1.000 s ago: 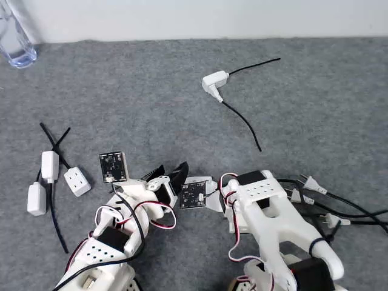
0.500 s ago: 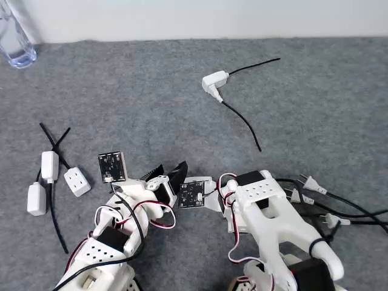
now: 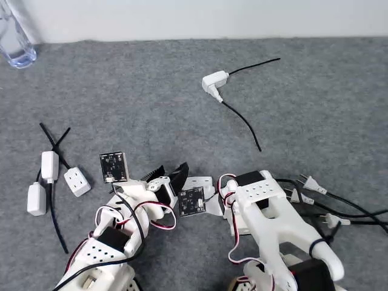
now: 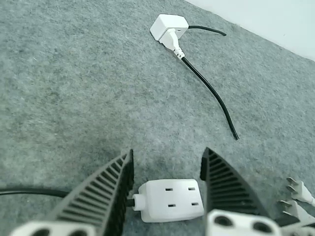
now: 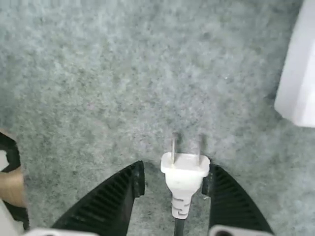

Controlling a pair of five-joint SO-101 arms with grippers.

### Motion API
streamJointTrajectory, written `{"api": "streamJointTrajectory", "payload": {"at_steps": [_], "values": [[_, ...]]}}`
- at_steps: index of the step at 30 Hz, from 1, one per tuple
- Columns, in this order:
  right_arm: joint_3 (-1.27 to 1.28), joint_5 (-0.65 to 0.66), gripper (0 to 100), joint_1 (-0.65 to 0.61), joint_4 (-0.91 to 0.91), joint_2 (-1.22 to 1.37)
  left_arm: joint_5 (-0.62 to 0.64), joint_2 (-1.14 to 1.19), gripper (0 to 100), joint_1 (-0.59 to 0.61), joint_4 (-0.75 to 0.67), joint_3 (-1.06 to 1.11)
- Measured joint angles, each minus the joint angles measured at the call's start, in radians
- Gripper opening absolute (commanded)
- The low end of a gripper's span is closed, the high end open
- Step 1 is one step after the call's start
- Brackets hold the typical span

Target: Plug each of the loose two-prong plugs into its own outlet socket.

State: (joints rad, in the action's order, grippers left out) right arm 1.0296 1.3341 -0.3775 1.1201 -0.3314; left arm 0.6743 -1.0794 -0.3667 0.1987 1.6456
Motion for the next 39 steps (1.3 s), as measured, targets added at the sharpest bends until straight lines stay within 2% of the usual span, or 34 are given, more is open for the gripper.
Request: {"api": "streamJointTrajectory", "payload": {"at_steps": [9,14,26,33,39], "values": [[-0.002,0.064,16.1,0.003,0.000,0.000,0.000,0.000,21,-0.002,0.000,0.000],[-0.002,0.074,0.1,0.002,0.002,0.000,0.000,-0.002,21,-0.005,-0.002,-0.003],[0.015,0.063,0.8,0.008,-0.011,0.000,0.000,-0.002,21,-0.005,-0.002,-0.003],[-0.003,0.029,0.8,0.091,-0.035,-0.023,0.000,-0.002,21,-0.006,-0.002,-0.003],[-0.063,0.028,0.8,0.235,-0.041,-0.175,0.002,-0.002,21,-0.008,-0.002,-0.003]]}}
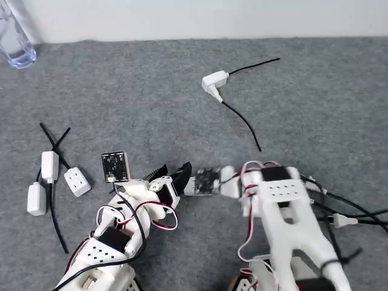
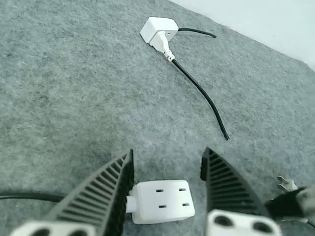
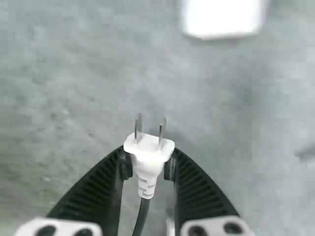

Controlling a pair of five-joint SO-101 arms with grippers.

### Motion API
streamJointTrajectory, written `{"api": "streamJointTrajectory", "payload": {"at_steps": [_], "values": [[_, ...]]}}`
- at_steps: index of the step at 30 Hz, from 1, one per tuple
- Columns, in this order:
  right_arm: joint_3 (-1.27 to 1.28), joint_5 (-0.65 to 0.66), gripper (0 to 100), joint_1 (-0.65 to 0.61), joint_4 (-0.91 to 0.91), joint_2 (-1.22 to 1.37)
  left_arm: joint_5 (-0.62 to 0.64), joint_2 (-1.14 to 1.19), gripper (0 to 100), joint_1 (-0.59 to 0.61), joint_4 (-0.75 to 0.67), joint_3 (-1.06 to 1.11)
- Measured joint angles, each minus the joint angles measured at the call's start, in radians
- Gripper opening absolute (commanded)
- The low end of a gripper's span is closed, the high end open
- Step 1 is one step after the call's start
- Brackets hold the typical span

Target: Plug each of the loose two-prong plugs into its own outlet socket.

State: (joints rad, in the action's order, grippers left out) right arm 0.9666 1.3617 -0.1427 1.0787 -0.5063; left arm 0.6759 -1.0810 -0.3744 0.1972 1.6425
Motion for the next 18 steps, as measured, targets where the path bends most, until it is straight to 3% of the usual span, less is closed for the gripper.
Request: {"api": "streamJointTrajectory", "payload": {"at_steps": [9,18], "values": [[-0.008,-0.021,0.8,0.023,0.098,-0.178,0.000,0.000,21,0.000,0.000,0.000],[0.068,-0.057,0.8,-0.071,0.069,-0.198,-0.002,0.000,21,0.000,0.000,0.009]]}}
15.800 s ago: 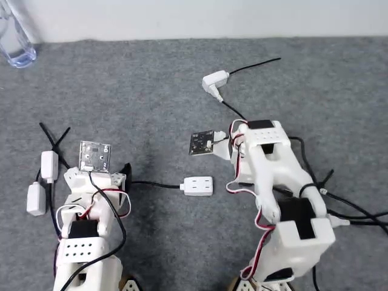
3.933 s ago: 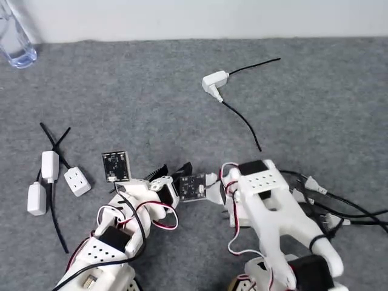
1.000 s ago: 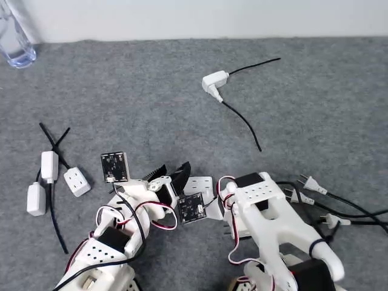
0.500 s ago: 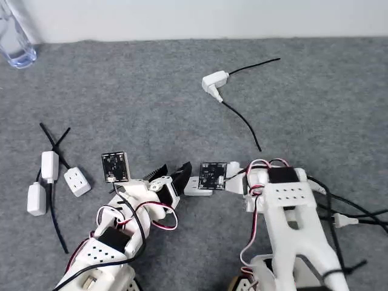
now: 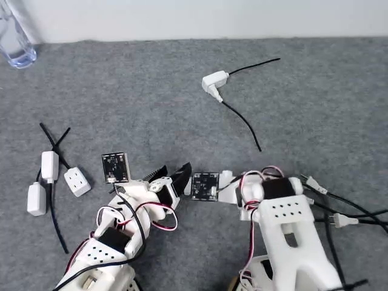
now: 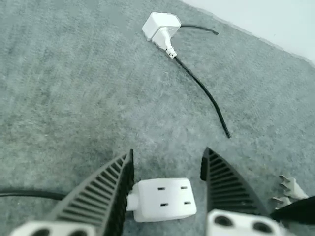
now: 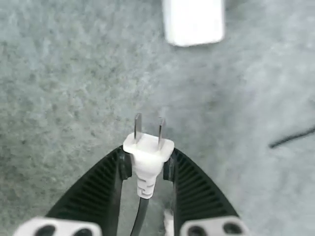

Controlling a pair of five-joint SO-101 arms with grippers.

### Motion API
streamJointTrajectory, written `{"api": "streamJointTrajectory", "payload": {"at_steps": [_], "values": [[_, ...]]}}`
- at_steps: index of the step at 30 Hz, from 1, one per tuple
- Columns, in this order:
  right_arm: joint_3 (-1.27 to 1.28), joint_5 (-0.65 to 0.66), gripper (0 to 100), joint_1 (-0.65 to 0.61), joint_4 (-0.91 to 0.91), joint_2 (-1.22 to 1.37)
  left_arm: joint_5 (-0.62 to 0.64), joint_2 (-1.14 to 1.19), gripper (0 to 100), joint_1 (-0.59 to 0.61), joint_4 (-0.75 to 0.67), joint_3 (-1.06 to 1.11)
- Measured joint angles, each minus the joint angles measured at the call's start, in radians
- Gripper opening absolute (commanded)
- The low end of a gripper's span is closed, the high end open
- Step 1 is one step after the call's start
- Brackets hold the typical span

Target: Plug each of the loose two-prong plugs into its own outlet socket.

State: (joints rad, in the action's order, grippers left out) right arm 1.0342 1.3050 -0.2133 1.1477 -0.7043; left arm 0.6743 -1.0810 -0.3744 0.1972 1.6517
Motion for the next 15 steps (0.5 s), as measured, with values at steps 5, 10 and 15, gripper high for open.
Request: {"api": "streamJointTrajectory", "payload": {"at_steps": [5,10,15], "values": [[0.040,0.003,0.8,0.000,-0.143,0.150,0.000,0.000,21,0.000,0.000,0.000],[-0.002,0.003,0.8,0.014,-0.235,0.358,0.000,0.000,21,0.000,0.000,0.000],[-0.092,0.005,1.2,0.038,-0.236,0.489,0.000,0.000,21,0.000,-0.015,0.008]]}}
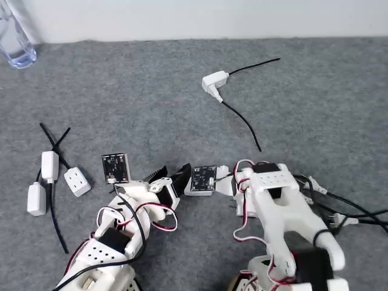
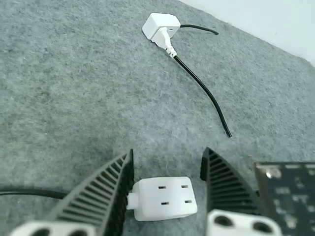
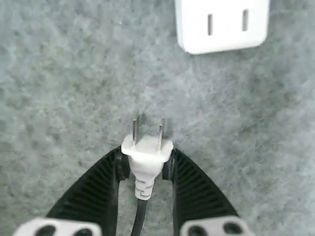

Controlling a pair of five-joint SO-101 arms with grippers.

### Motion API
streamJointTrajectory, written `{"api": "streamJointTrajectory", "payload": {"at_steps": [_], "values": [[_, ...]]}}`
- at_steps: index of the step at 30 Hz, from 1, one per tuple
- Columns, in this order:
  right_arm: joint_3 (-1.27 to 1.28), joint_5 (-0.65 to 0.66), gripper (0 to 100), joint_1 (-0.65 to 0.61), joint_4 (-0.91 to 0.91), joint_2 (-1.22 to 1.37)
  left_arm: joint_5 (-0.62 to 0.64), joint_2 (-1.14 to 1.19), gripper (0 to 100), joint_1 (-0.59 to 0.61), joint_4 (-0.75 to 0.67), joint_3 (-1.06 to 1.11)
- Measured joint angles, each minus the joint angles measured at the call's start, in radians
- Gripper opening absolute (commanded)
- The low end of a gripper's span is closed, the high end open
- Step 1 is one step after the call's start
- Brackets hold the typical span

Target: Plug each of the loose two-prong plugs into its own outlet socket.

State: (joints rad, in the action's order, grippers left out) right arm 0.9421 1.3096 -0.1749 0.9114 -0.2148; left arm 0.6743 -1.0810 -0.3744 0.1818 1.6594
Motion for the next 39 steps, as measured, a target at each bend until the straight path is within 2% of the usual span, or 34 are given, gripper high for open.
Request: {"api": "streamJointTrajectory", "payload": {"at_steps": [6,14,20,23,28,39], "values": [[-0.012,0.000,16.5,0.000,0.000,0.023,-0.008,0.000,21,0.000,-0.063,0.021],[-0.011,0.000,16.2,0.000,0.002,0.023,-0.011,0.000,21,0.000,-0.063,0.025],[-0.011,0.002,20.6,0.028,0.002,0.023,-0.011,0.000,21,0.000,-0.063,0.025],[-0.012,0.002,17.1,0.044,0.002,0.023,-0.011,0.000,21,0.000,-0.063,0.025],[-0.015,0.040,0.1,0.048,-0.002,0.023,-0.011,0.000,21,0.000,-0.063,0.025],[-0.017,0.051,0.9,0.029,-0.014,0.023,-0.011,0.000,21,0.000,-0.063,0.025]]}}
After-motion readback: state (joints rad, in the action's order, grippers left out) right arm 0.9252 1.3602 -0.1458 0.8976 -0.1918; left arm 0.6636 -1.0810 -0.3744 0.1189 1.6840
